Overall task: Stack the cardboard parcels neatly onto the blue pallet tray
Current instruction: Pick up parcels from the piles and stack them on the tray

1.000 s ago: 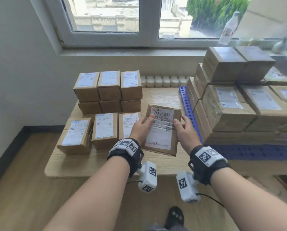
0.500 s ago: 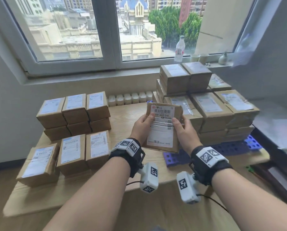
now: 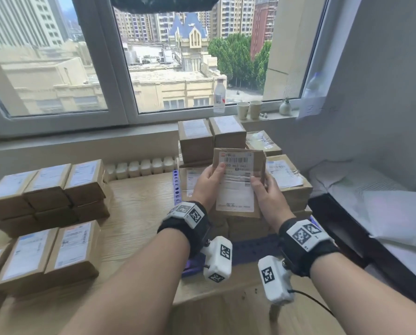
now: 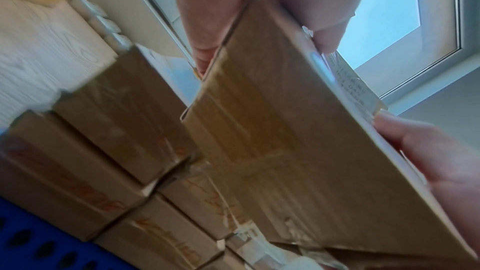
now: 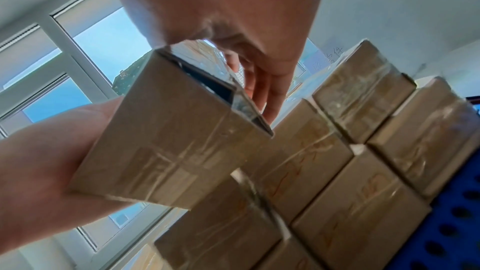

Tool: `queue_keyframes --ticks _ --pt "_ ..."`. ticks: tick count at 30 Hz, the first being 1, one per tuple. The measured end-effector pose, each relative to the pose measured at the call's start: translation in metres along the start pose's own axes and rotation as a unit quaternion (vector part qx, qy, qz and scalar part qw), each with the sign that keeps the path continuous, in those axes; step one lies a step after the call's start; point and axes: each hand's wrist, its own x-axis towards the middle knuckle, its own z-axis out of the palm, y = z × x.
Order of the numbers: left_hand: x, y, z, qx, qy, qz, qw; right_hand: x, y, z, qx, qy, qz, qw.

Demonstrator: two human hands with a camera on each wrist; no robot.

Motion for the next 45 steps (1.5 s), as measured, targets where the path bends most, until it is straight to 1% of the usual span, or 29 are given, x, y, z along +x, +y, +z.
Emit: queue_keyframes --ticks 4,6,10,12,14,17,20,22,23,24,26,28,30,31,33,36,39,43,45 --pt "0.021 0.002 0.049 0.001 0.013 -0.003 1.0 0.023 0.008 -0.046 -0.015 -0.008 -0.005 1.0" --pt "0.033 0.001 0.069 0.01 0.025 -0.007 1.0 0.035 0.011 -0.065 -0.024 -0.004 -0.019 1.0" --pt "0.058 -0.009 0.095 0.057 0.032 -0.024 0.998 0.063 0.014 -0.095 -0.036 0.018 -0.02 0.999" --pt "0.064 -0.001 0.107 0.063 0.028 -0.014 0.998 0.079 0.016 -0.102 -0.018 0.026 -0.016 0.999" --pt "0.071 0.011 0.117 0.06 0.021 -0.005 0.998 0.095 0.017 -0.108 0.008 0.031 -0.008 0.999" --pt "0.1 0.01 0.125 0.059 0.023 -0.004 0.998 0.117 0.012 -0.114 0.038 0.027 0.004 0.999" --pt "0.153 -0.009 0.122 0.083 0.028 -0.013 0.996 0.145 0.001 -0.119 0.076 0.027 0.014 0.997" --pt "0.173 -0.001 0.122 0.114 0.027 -0.008 0.993 0.167 -0.007 -0.121 0.092 0.026 0.018 0.995" --pt "0.174 0.013 0.123 0.139 0.025 0.004 0.99 0.179 -0.011 -0.122 0.088 0.027 0.019 0.996" --pt "0.175 0.026 0.123 0.177 0.025 0.019 0.984 0.191 -0.014 -0.121 0.082 0.027 0.02 0.996" --pt "0.189 0.038 0.116 0.277 0.041 0.057 0.958 0.217 -0.017 -0.119 0.07 0.025 0.027 0.997" --pt "0.21 0.043 0.103 0.33 0.09 0.064 0.937 0.243 -0.017 -0.114 0.047 0.023 0.044 0.998" --pt "0.237 0.042 0.089 0.412 0.135 0.064 0.899 0.269 -0.015 -0.11 0.017 0.023 0.057 0.998" --pt "0.246 0.043 0.084 0.459 0.143 0.051 0.875 0.281 -0.014 -0.108 0.003 0.026 0.065 0.998" --pt "0.262 0.041 0.077 0.534 0.129 0.004 0.836 0.302 -0.012 -0.103 -0.015 0.025 0.077 0.997" --pt "0.278 0.037 0.073 0.586 0.108 -0.064 0.8 0.327 -0.008 -0.094 -0.045 0.003 0.1 0.994" --pt "0.29 0.032 0.075 0.615 0.101 -0.096 0.776 0.347 0.003 -0.085 -0.075 -0.014 0.123 0.989" --pt "0.297 0.032 0.081 0.61 0.106 -0.119 0.776 0.37 0.018 -0.074 -0.076 -0.032 0.158 0.984" --pt "0.3 0.031 0.083 0.611 0.116 -0.123 0.773 0.389 0.037 -0.072 -0.079 -0.04 0.171 0.981"
